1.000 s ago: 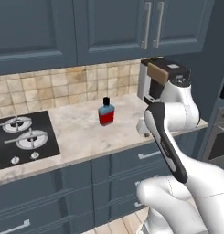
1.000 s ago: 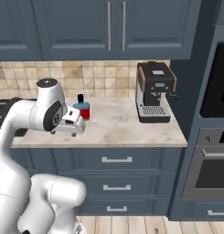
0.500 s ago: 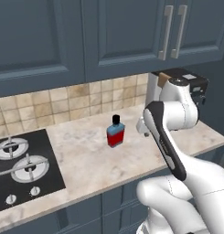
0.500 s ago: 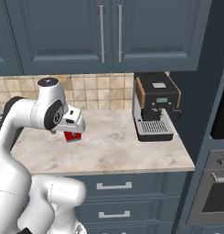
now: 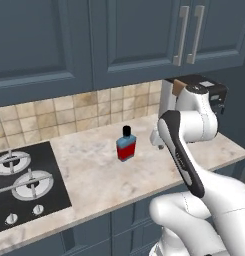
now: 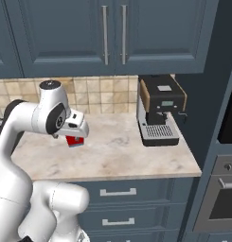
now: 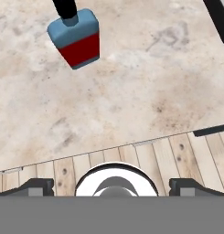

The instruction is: Move the drinks to the dining counter.

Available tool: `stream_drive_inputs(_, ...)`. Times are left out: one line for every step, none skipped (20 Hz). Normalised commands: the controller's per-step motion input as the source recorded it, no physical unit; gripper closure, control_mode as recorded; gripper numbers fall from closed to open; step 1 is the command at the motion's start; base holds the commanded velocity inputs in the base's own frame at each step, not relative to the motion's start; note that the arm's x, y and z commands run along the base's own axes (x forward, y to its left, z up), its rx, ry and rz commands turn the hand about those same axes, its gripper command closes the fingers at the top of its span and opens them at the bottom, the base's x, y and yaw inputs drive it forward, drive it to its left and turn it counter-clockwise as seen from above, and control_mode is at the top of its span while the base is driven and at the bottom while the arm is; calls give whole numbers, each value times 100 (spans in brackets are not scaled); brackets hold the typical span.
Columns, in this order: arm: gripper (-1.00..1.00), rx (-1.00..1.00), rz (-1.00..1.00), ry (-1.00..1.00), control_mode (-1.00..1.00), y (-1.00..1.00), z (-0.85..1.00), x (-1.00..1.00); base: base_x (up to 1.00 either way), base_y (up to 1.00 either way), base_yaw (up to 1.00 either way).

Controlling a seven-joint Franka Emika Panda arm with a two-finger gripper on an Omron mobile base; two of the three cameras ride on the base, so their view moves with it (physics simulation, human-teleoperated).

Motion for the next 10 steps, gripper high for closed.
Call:
stream_drive_inputs(-100, 0, 0, 0, 100, 0, 0, 0, 0, 1, 0)
stream_drive_inputs(-100, 0, 0, 0, 100, 0, 0, 0, 0, 0, 0)
stream_drive_inputs(-100, 0, 0, 0, 100, 0, 0, 0, 0, 0, 0)
stream_drive_inputs(-100, 0, 0, 0, 100, 0, 0, 0, 0, 0, 0)
stream_drive_inputs(-100, 0, 0, 0, 100, 0, 0, 0, 0, 0, 0)
stream_drive_inputs(-100, 0, 0, 0, 100, 0, 0, 0, 0, 0, 0)
stream_drive_inputs(-100, 0, 0, 0, 100, 0, 0, 0, 0, 0, 0)
stream_drive_inputs(-100, 0, 0, 0, 100, 0, 0, 0, 0, 0, 0)
stream_drive_inputs(-100, 0, 0, 0, 100, 0, 0, 0, 0, 0, 4)
stream_drive_inputs(-100, 0, 0, 0, 100, 0, 0, 0, 0, 0, 6)
